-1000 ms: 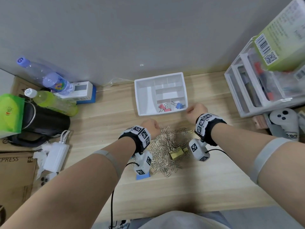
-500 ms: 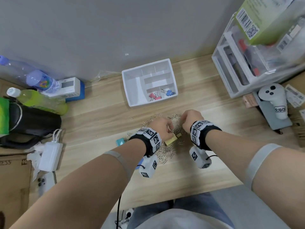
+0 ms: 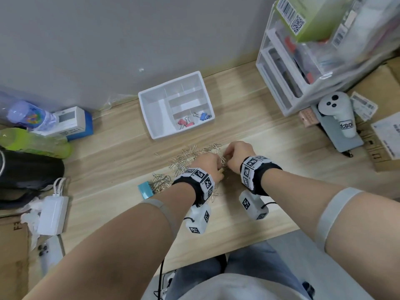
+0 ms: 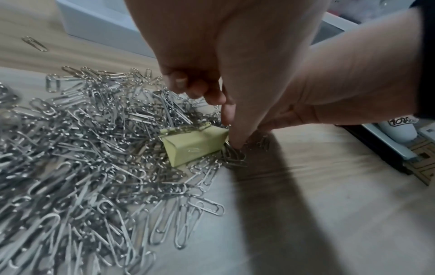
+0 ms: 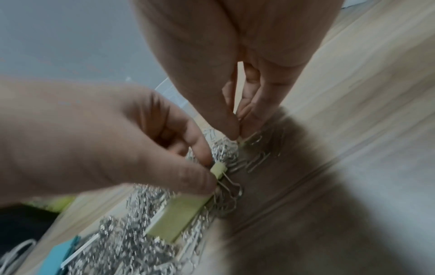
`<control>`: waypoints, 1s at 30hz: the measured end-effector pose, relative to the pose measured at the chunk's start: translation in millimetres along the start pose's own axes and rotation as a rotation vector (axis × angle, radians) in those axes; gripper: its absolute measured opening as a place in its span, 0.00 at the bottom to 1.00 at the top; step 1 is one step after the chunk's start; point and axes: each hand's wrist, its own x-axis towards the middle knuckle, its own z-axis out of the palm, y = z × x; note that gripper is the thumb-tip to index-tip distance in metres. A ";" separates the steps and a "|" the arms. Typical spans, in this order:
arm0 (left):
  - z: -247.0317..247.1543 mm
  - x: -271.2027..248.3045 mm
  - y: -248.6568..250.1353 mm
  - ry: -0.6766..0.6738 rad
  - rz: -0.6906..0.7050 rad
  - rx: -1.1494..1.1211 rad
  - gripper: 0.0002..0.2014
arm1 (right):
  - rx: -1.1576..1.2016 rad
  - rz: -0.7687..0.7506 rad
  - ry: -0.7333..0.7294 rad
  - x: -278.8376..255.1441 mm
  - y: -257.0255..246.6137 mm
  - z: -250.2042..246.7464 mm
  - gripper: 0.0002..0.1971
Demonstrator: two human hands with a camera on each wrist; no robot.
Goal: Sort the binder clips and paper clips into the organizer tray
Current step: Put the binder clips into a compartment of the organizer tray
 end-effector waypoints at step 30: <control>-26.5 -17.8 -3.9 0.081 -0.111 -0.340 0.04 | 0.510 0.112 -0.284 6.7 -31.6 5.8 0.17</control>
